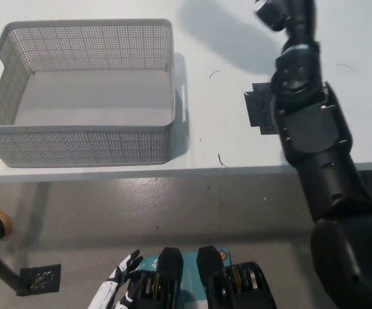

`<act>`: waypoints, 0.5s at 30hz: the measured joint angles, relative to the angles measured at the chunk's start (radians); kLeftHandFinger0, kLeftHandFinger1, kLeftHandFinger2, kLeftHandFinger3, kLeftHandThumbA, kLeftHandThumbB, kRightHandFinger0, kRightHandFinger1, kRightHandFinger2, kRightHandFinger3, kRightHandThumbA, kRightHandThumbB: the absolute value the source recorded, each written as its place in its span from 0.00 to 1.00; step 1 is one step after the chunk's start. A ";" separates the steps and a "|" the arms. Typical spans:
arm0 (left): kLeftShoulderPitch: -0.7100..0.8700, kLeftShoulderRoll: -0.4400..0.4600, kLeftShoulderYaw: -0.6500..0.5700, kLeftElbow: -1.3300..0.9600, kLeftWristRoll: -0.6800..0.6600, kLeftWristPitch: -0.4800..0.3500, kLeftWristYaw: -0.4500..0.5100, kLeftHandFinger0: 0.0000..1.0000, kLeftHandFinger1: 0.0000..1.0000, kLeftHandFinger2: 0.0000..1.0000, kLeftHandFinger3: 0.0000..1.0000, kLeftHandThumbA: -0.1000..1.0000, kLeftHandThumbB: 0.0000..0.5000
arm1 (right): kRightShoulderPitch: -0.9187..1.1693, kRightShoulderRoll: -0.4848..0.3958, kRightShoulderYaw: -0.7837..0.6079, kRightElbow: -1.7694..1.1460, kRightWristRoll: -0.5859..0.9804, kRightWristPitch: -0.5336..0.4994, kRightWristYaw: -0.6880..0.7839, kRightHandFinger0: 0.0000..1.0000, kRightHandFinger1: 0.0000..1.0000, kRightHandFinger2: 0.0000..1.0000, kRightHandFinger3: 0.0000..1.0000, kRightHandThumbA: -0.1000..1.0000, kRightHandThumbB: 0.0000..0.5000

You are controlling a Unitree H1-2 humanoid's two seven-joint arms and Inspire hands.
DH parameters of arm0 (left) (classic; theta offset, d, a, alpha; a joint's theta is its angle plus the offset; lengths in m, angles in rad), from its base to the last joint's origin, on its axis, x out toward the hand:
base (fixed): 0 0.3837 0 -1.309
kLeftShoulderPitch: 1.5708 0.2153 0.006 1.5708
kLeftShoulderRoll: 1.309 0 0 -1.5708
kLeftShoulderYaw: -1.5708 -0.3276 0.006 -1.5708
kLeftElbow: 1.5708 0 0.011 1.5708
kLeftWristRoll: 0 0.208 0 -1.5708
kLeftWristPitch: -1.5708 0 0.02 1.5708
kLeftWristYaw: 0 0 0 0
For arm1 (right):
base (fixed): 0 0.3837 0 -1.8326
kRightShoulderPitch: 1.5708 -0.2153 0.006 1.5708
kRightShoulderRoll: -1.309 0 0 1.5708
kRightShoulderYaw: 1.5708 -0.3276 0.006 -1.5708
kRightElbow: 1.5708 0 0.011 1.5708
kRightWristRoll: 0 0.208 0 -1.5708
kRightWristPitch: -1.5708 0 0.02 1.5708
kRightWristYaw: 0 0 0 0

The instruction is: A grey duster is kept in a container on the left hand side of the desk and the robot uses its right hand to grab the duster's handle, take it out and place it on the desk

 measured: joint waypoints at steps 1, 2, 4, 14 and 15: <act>0.007 0.000 0.000 0.000 0.004 0.000 0.001 1.00 1.00 1.00 1.00 0.93 0.38 | 0.003 -0.007 -0.005 -0.023 0.016 0.000 -0.002 0.00 0.00 0.17 0.28 0.33 0.00; 0.012 0.000 0.001 0.000 0.005 -0.001 0.001 1.00 1.00 1.00 1.00 0.93 0.38 | 0.005 -0.012 -0.007 -0.031 0.025 0.000 -0.002 0.00 0.00 0.18 0.27 0.30 0.00; 0.021 0.000 0.002 -0.001 0.007 -0.001 0.001 1.00 1.00 1.00 1.00 0.91 0.40 | 0.015 -0.021 -0.005 -0.043 0.036 0.000 -0.002 0.00 0.00 0.13 0.20 0.27 0.00; 0.102 0.007 0.024 -0.031 0.008 -0.003 0.002 1.00 1.00 1.00 1.00 0.92 0.44 | 0.210 -0.188 0.215 -0.058 -0.009 0.014 0.054 0.00 0.09 0.46 0.33 0.10 0.03; 0.108 0.007 0.029 -0.036 0.008 -0.003 0.002 1.00 1.00 1.00 1.00 0.93 0.44 | 0.223 -0.210 0.238 -0.052 -0.015 0.014 0.068 0.00 0.11 0.47 0.33 0.06 0.03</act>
